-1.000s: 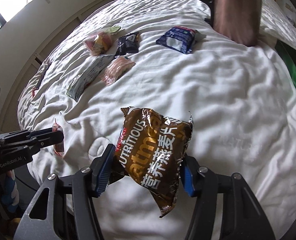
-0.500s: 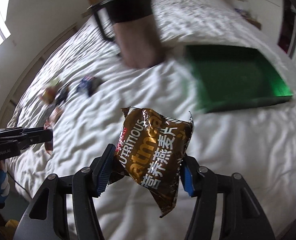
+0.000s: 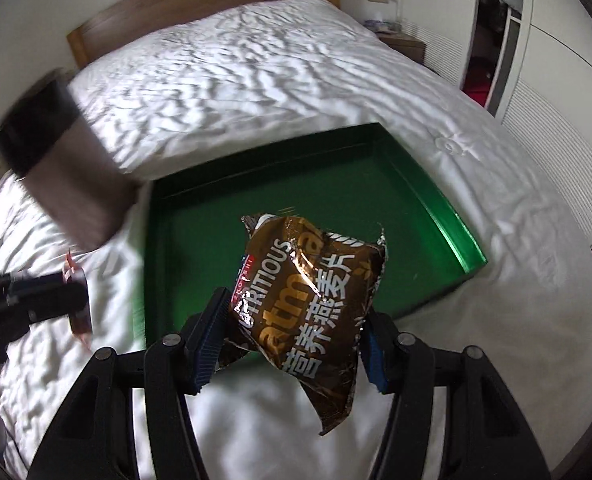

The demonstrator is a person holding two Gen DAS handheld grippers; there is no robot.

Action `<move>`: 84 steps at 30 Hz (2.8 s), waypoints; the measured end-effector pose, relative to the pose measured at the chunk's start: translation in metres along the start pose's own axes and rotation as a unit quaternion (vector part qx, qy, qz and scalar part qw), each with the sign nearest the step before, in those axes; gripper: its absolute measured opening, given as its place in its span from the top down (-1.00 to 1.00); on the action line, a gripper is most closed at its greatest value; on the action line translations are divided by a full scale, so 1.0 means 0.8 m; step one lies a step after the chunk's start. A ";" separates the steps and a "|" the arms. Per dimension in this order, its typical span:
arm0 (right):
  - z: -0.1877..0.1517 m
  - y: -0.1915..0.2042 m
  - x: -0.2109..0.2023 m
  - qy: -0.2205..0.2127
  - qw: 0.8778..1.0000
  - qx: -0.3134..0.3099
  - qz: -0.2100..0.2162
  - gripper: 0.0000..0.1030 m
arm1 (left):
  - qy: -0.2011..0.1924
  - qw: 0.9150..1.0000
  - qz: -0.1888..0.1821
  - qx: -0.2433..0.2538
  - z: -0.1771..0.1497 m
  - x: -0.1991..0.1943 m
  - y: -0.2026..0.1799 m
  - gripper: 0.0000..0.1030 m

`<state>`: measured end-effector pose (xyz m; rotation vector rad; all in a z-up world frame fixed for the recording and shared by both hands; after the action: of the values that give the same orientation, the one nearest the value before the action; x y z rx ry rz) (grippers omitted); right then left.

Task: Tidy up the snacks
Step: 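Carry both snacks over the green tray and release them into it, then lift both open tools away from the tray back toward the snacks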

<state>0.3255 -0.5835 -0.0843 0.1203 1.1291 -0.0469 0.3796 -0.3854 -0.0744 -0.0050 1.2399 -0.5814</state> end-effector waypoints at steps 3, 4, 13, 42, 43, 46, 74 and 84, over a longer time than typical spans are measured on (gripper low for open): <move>0.013 -0.018 0.032 0.008 1.000 0.008 -0.011 0.04 | 0.017 1.000 0.005 0.004 0.010 0.044 -0.006 0.62; 0.016 -0.024 0.042 0.010 1.000 0.010 -0.014 0.03 | 0.023 1.000 0.008 0.005 0.009 0.055 -0.005 0.62; 0.008 -0.039 0.079 0.023 0.999 0.011 -0.032 0.03 | 0.051 0.998 0.038 0.022 -0.006 0.120 -0.005 0.62; 0.046 -0.015 -0.145 -0.079 0.994 0.002 -0.081 -1.00 | -0.100 0.990 0.094 0.042 0.019 -0.130 -0.051 0.15; 0.049 -0.009 -0.173 -0.096 0.992 0.002 -0.079 -1.00 | -0.121 0.987 0.098 0.045 0.019 -0.164 -0.055 0.15; 0.052 0.012 -0.252 -0.144 0.987 -0.006 -0.076 -1.00 | -0.183 0.976 0.106 0.044 0.017 -0.259 -0.063 0.15; -0.226 0.350 -0.562 -0.387 0.903 -0.186 -0.006 -1.00 | -0.381 0.905 0.188 0.009 -0.313 -0.580 0.104 -0.64; -0.254 0.415 -0.507 -0.349 0.909 -0.225 0.017 -1.00 | -0.359 0.912 0.195 -0.032 -0.397 -0.530 0.171 -0.73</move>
<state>0.0020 -0.2389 0.2205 -0.2769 0.3962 0.1905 0.0694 0.0060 0.1492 -0.0235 0.5126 -0.1508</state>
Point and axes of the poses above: each gripper's, at about its wrist camera, not at the fingertips, and x roughly the way its jaws point, y to its left, z to its top, the point moved 7 cm from there along x, roughly the way its jaws point, and after that the axes turned 7 degrees about y, right-handed, at the moved point
